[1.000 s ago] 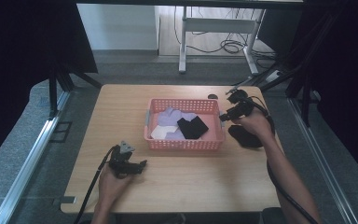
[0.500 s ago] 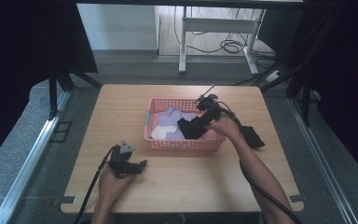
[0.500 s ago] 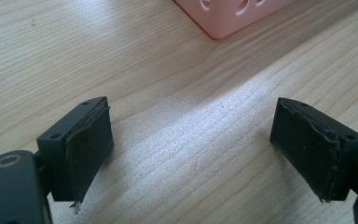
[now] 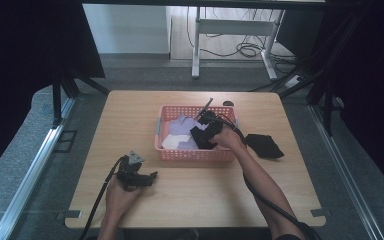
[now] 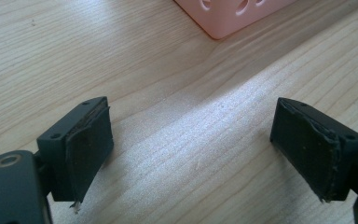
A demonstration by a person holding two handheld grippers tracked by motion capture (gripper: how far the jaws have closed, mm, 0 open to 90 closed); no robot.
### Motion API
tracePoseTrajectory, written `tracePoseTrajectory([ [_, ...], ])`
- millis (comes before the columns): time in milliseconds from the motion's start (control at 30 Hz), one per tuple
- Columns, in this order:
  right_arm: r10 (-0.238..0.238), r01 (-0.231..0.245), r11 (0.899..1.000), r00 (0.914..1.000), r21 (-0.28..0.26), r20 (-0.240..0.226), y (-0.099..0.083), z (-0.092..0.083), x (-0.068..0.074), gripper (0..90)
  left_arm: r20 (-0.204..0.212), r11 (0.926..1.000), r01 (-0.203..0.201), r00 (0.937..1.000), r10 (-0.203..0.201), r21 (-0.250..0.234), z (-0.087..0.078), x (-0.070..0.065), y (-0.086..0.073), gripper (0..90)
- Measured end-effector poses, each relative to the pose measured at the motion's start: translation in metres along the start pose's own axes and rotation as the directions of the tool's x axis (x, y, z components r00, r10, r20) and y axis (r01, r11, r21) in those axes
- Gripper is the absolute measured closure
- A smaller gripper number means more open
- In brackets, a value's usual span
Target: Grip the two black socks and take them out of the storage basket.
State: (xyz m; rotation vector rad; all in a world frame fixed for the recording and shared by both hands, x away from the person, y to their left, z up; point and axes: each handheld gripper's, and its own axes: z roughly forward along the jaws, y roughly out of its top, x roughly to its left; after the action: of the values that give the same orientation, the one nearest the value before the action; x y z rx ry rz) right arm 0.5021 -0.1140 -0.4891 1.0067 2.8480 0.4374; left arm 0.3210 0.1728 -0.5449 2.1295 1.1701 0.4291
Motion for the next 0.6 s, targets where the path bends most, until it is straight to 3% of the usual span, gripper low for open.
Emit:
tracePoseTrajectory([
  [100,-0.006,0.006,1.0,0.9997,0.014,0.022,0.0,0.005,-0.002,70.2,0.001,1.0,0.002,1.0,-0.002,0.0,0.0,0.0,0.0,12.6],
  [200,0.011,-0.011,1.0,0.9999,0.008,0.006,-0.002,0.002,-0.003,82.8,0.001,1.0,0.003,1.0,-0.003,0.0,0.0,0.0,0.0,12.6],
  [333,-0.006,0.006,1.0,0.9997,-0.027,0.025,-0.004,-0.006,-0.003,85.1,0.001,1.0,0.003,1.0,-0.003,0.0,0.0,0.0,0.0,12.6],
  [600,0.006,-0.005,0.993,0.9999,-0.118,0.009,-0.007,-0.038,-0.005,84.9,0.0,1.0,0.002,1.0,-0.002,-0.001,0.0,0.0,0.0,12.6],
])
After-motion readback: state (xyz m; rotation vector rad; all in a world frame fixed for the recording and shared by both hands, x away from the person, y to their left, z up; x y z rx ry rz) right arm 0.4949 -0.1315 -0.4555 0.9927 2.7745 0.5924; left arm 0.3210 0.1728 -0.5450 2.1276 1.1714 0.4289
